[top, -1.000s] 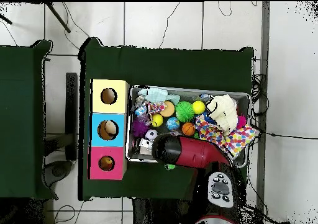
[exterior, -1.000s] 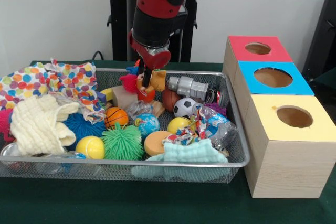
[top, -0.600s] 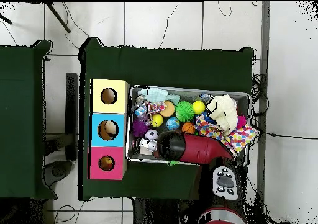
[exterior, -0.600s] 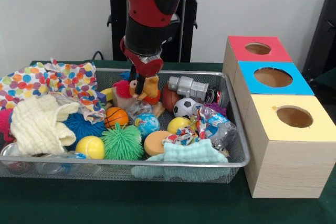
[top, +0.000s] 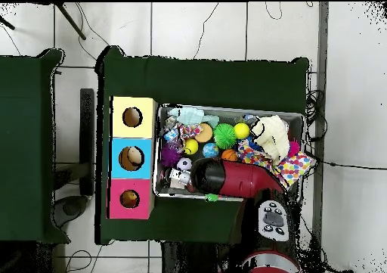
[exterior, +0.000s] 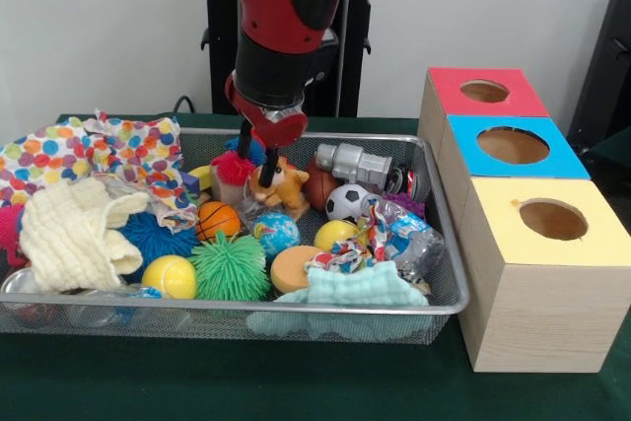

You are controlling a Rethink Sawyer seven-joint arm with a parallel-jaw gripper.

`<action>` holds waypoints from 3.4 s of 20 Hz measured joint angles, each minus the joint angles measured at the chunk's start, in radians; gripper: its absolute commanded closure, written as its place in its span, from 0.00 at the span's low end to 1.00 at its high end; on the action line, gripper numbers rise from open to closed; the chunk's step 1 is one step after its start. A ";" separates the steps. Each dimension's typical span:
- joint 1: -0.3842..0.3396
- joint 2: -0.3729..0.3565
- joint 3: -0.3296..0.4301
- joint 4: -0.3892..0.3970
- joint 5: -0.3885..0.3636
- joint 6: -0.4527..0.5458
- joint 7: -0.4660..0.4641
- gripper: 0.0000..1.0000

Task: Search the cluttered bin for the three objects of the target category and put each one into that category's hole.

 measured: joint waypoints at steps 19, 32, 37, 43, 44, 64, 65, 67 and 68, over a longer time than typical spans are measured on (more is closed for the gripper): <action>0.007 0.001 0.009 -0.102 -0.001 0.039 0.000 0.00; 0.110 0.033 0.007 -0.128 0.023 0.031 0.000 0.00; 0.125 0.063 0.009 -0.124 0.036 -0.006 0.000 0.00; 0.063 0.084 0.013 -0.123 0.036 -0.024 0.000 0.00; 0.053 0.086 0.013 -0.123 0.036 -0.024 0.000 0.00; 0.029 0.071 0.022 -0.120 0.036 -0.026 0.000 0.00; 0.027 0.070 0.025 -0.116 0.036 -0.027 0.000 0.00; 0.016 0.066 0.038 -0.108 0.036 -0.034 0.000 0.00; 0.010 0.064 0.043 -0.106 0.036 -0.038 0.000 0.00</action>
